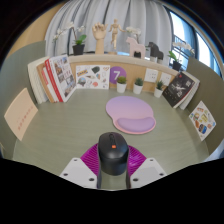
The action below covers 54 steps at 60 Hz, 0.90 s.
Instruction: Arrange mouse
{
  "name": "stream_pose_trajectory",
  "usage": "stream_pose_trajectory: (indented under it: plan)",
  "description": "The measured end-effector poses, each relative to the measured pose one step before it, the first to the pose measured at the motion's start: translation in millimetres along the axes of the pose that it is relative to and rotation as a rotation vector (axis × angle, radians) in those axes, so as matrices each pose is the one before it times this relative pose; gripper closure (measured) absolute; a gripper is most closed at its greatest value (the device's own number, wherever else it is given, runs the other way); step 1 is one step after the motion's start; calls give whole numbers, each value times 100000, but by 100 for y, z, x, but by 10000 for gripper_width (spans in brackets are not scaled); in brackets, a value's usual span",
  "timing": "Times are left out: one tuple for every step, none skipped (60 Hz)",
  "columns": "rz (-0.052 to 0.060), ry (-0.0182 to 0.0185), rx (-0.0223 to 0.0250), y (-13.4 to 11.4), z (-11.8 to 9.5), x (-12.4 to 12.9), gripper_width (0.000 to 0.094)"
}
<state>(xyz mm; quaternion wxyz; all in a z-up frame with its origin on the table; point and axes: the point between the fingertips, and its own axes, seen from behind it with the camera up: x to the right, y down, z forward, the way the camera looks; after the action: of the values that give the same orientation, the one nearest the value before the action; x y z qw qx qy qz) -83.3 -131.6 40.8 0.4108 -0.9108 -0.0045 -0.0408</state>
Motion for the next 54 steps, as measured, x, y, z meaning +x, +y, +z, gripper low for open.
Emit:
stream_pose_trajectory:
  plan:
    - [510,161,1436,-1055,-94,56,605]
    - [349,93,1505,-1204,-17,120,605]
    - [341,273,1751,-1194,-39,129,604]
    - [395,408,1718,-1245,-4,144,604]
    - [449,381,1602,-1239,40,175,605]
    - [541,313,1486,-1250,76,169,605]
    - [392,280,1578,-1315,77,150,604]
    - [395,225,1752,-1295,131,187,604]
    - [361,303,1737,-1296,152,223,605]
    - [353,388,1645,-1253,200,233,606]
    - [350,450,1506,-1206,249,255,605]
    - [296,451,1312,-1174,319,335,606]
    - [202,435,1286,-1080,327,282,605]
    - [166,488,1082,-1005,374,302,605]
    - [154,474,1011,-956,411,279,606]
    - [154,345,1059,-890,419,243,605]
    - [169,219,1013,-865,464,243,605]
    - [160,141,1042,-784,492,219,605]
    - [209,240,927,-683,518,270,605]
    - [174,402,797,-616,557,336,604]
    - [149,636,835,-510,522,396,605]
    - [-12,476,494,-390,631,344,606]
    - [18,296,167,-331,669,335,607]
    - [-2,88,18,-192,688,276,607]
    - [158,-159,-301,-36,705,221,607]
    - [194,-338,-541,85,740,162,607]
    - [133,-457,-736,196,738,118,607]
    - [23,-449,-990,331,765,142,607]
    - [-108,-275,-1276,461,777,228,608]
    - [-243,-158,-1470,549,783,206,608]
    - [-356,-133,-1569,594,777,223,608]
    - [-217,310,-1250,727,794,61,607]
    - [-125,-85,-1678,730,742,140,607]
    - [18,-357,-1757,715,749,127,608]
    - [-85,-645,-1772,751,710,26,607]
    - [-79,-834,-1635,760,682,-40,608]
    - [155,-735,-1616,749,657,-10,608]
    - [296,-462,-1595,743,635,29,608]
    - [156,-289,-1460,716,593,67,607]
    - [-42,-279,-1342,682,564,57,608]
    - [-149,-293,-1332,650,520,27,608]
    - [-272,-157,-1383,649,462,13,608]
    - [-215,-281,-1471,630,429,9,608]
    - [-381,-112,-1327,586,408,32,608]
    - [-731,-121,-1205,524,331,63,604]
    - [-840,101,-1087,505,335,73,604]
    - [-825,215,-1078,504,318,93,603]
    - [-561,245,-1172,518,302,81,603]
    - [-210,154,-1237,503,277,46,602]
    - [-1,-20,-1033,464,254,-10,603]
    - [124,-278,-899,427,231,-69,602]
    - [315,-424,-951,433,210,-89,602]
    - [393,-641,-1182,491,234,-23,588]
    - [346,-182,-1106,554,106,-34,582]
